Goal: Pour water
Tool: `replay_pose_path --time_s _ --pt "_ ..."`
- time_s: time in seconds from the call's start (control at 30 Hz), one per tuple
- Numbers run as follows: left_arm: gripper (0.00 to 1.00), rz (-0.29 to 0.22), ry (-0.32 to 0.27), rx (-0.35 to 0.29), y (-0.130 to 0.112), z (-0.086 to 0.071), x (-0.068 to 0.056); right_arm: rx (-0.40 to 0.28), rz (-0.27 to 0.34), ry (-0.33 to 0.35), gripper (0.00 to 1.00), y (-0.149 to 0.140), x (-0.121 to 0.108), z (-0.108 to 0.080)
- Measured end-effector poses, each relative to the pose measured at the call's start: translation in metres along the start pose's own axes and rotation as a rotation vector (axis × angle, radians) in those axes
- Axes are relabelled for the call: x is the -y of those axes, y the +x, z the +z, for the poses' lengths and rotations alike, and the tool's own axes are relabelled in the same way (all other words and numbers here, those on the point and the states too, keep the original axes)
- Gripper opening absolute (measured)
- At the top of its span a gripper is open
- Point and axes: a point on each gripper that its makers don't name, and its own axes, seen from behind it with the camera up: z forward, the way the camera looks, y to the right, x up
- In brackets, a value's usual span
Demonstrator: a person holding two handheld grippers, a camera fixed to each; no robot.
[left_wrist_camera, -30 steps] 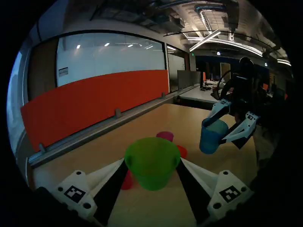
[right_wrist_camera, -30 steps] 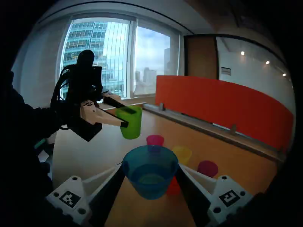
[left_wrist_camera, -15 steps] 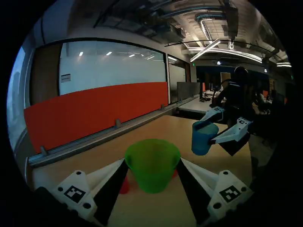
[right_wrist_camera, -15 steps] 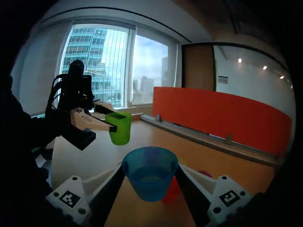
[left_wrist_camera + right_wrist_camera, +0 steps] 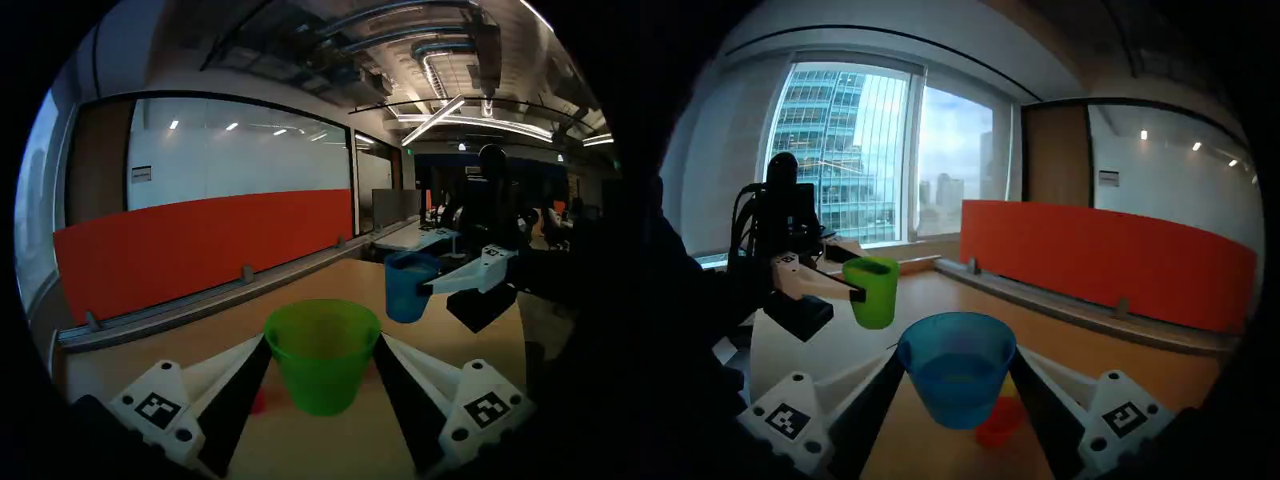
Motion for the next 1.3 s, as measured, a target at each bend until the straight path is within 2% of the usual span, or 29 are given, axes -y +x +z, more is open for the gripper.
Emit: replay_pose_path --time_s 0.3,0.67,0.9,1.3 --pt "0.87 -0.021 -0.013 -0.015 -0.006 0.0 -0.008 -0.015 0.0 0.006 0.91 0.017 -0.005 0.007" --pt "0.87 -0.003 -0.017 -0.043 -0.004 0.005 -0.014 -0.032 -0.038 0.018 0.91 0.041 -0.012 0.016" --pt "0.87 0.0 -0.019 -0.052 -0.009 0.01 -0.017 -0.043 -0.085 0.038 0.91 0.058 -0.008 0.022" --pt "0.87 -0.007 -0.035 -0.055 -0.011 0.018 -0.027 -0.053 -0.21 0.059 0.91 0.085 -0.001 0.034"
